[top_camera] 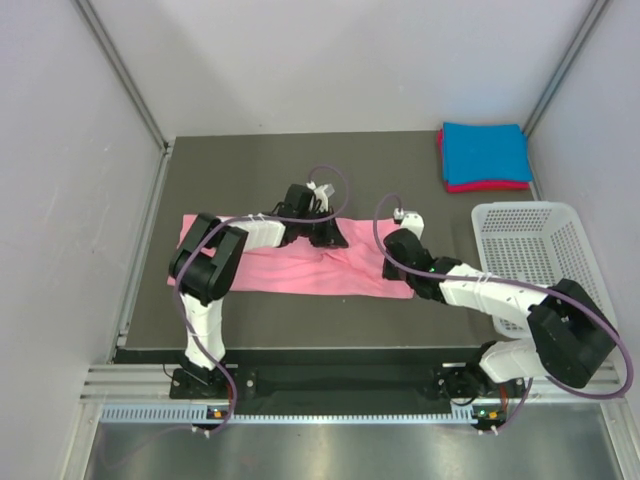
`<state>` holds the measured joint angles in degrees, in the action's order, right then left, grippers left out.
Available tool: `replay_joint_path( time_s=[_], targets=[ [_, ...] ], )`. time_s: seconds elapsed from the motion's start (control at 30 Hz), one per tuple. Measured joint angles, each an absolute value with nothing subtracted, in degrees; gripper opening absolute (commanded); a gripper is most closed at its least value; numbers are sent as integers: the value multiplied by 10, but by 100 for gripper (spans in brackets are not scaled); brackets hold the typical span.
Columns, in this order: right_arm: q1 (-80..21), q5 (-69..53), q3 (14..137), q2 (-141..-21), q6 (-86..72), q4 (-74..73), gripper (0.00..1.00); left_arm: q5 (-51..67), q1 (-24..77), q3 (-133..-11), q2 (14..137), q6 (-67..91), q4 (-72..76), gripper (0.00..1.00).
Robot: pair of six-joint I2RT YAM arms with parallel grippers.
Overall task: Fold and stack the t-shirts
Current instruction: Fold the tshirt
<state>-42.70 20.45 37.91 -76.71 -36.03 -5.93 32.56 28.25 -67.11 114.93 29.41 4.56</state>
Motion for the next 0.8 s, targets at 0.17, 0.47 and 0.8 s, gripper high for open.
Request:
replay_joint_path(
  time_s=[0.17, 0.47, 0.8],
  targets=[
    [-397, 178, 379, -767, -313, -51, 0, 304, 283, -629, 1122, 339, 101, 0],
    [-384, 151, 388, -771, -262, -43, 0, 266, 283, -571, 1072, 386, 171, 0],
    [-378, 163, 394, -775, -244, -40, 0, 209, 282, -532, 1042, 404, 185, 0]
  ],
)
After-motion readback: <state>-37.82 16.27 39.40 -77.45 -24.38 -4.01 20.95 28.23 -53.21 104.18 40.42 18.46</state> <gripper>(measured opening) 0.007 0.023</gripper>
